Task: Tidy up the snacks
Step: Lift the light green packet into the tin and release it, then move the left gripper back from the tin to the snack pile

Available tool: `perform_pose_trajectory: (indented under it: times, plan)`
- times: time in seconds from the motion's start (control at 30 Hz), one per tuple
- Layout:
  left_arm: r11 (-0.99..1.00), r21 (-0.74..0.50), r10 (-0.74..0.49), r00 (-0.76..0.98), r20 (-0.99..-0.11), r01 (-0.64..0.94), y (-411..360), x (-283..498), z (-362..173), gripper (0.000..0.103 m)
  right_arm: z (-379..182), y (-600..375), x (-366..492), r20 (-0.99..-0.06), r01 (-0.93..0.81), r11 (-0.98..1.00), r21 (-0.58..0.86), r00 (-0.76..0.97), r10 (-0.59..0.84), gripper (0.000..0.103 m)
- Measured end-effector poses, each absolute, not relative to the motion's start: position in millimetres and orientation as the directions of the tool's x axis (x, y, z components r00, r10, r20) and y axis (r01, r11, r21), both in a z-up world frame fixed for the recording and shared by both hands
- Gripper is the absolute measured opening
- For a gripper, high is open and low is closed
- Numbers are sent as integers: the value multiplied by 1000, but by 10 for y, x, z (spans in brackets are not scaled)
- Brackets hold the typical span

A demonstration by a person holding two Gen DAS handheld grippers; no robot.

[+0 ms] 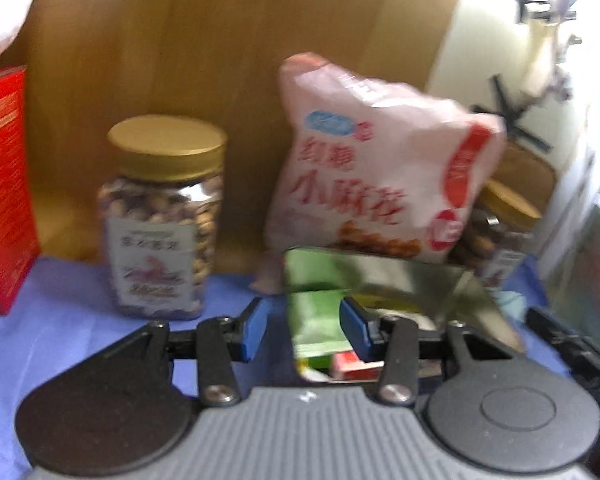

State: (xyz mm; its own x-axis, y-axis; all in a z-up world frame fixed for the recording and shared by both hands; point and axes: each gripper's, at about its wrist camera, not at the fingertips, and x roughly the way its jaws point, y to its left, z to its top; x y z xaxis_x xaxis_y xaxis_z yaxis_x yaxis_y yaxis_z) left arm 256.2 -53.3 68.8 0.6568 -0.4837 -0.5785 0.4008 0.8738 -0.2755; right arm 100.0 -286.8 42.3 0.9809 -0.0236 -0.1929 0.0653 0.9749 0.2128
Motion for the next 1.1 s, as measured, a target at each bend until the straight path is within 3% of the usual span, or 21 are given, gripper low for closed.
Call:
perform_pose_trajectory:
  times: [0.07, 0.27, 0.33, 0.87, 1.0, 1.1]
  plan:
    - [891, -273, -452, 650, -611, 363, -568, 2621, 636, 41, 403, -2942, 1027, -208, 114, 969, 220, 976, -68, 32]
    - [920, -228, -382, 607, -697, 318, -759, 2704, 420, 40, 221, -3253, 1225, -333, 128, 910, 394, 943, 11, 40]
    - [918, -247, -389, 583, -713, 309, -766, 2707, 382, 32, 118, -3309, 1296, -367, 111, 881, 459, 927, 74, 52]
    - [935, -220, -346, 584, -734, 277, -558, 2278, 485, 29, 168, -3118, 1038, -410, 67, 895, 441, 902, 134, 52]
    - [925, -279, -380, 615, -691, 258, -349, 2172, 580, 39, 178, -3195, 937, -379, 52, 867, 496, 911, 162, 51]
    - [925, -288, -378, 667, -642, 247, -126, 1991, 696, 40, 144, -3323, 690, -337, 78, 824, 561, 931, 141, 52]
